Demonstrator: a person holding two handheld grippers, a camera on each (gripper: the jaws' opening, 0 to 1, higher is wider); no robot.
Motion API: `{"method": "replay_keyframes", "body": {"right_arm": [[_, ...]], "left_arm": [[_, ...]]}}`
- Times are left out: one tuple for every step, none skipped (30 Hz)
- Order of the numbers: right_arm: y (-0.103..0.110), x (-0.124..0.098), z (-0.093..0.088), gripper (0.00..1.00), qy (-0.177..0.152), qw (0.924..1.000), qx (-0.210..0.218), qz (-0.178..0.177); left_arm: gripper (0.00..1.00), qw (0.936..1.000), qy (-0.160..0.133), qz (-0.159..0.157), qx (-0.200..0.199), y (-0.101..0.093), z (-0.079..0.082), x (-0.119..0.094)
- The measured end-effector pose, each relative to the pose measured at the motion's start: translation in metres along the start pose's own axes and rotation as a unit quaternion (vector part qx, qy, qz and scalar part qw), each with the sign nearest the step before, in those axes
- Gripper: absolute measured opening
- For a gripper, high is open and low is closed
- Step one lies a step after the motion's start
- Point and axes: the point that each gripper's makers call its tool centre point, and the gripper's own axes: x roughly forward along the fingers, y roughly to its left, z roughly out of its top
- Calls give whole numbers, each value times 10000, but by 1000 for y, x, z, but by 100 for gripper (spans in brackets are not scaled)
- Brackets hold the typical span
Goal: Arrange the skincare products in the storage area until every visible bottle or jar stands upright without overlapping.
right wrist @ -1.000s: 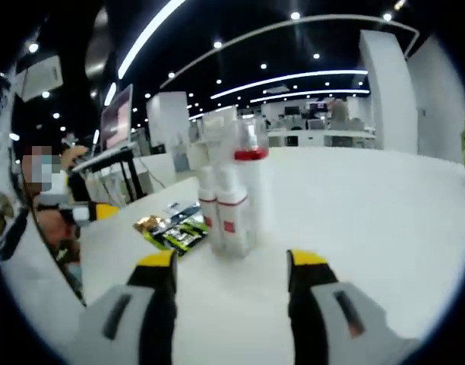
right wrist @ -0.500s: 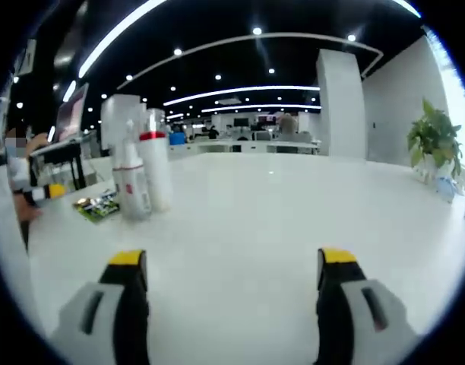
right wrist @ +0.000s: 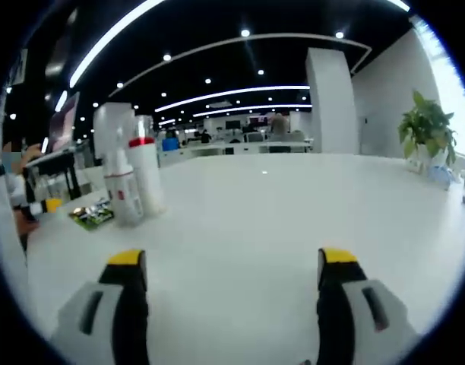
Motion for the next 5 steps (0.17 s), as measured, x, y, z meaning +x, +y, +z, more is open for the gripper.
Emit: {"method": "replay_keyframes", "body": {"right_arm": [[-1,0,-1,92,35,10000,18,-14],[-1,0,-1,92,37,10000,34,-17],[-1,0,-1,92,39,10000,49,-19],[-1,0,-1,91,48,10000,53,-21],[-1,0,-1,91,51,10000,53,-21]], "left_arm": [[86,10000,4,-8,-10,0,0,0],[85,10000,4,-3,-18,0,1,0],[86,10000,17,12,-37,1,1,0],[86,10000,41,29,-75,2,1,0],[86,9999,51,37,-116,3,0,0]]}}
